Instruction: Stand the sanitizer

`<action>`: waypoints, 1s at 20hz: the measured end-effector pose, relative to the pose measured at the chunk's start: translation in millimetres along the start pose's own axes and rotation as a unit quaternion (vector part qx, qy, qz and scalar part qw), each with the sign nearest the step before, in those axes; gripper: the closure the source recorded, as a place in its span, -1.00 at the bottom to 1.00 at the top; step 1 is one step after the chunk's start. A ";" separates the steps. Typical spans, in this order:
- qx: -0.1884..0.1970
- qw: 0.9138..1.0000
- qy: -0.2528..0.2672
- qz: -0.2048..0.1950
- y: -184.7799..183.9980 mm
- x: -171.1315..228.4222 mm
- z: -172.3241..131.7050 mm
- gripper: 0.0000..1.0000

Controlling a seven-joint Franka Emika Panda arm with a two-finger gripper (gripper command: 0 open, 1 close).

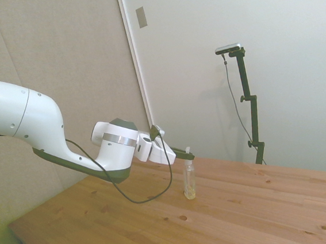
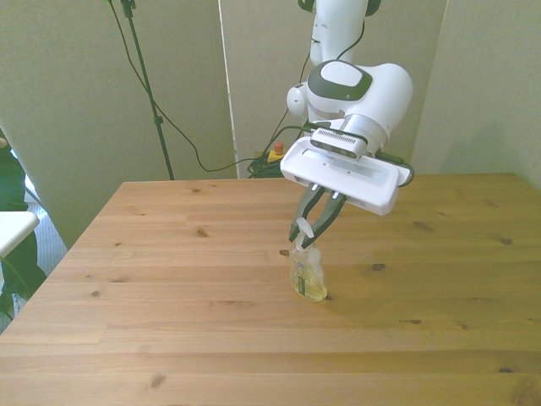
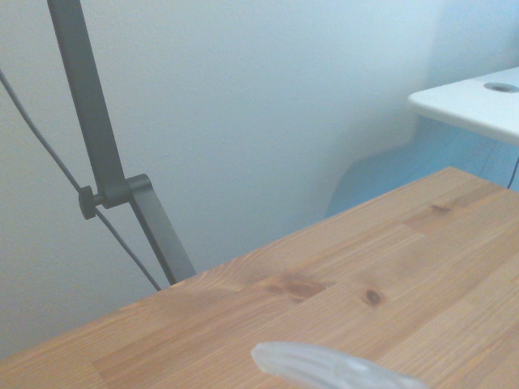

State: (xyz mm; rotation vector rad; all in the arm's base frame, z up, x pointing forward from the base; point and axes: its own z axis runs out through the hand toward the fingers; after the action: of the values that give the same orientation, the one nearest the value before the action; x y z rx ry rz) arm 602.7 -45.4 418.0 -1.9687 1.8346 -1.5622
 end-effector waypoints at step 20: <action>-0.037 0.998 -0.047 -0.019 -9.9 -18.3 -5.3 -1.00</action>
State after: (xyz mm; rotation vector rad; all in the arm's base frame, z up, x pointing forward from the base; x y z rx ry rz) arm 610.1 -25.4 415.4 -2.0822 1.8558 -1.4038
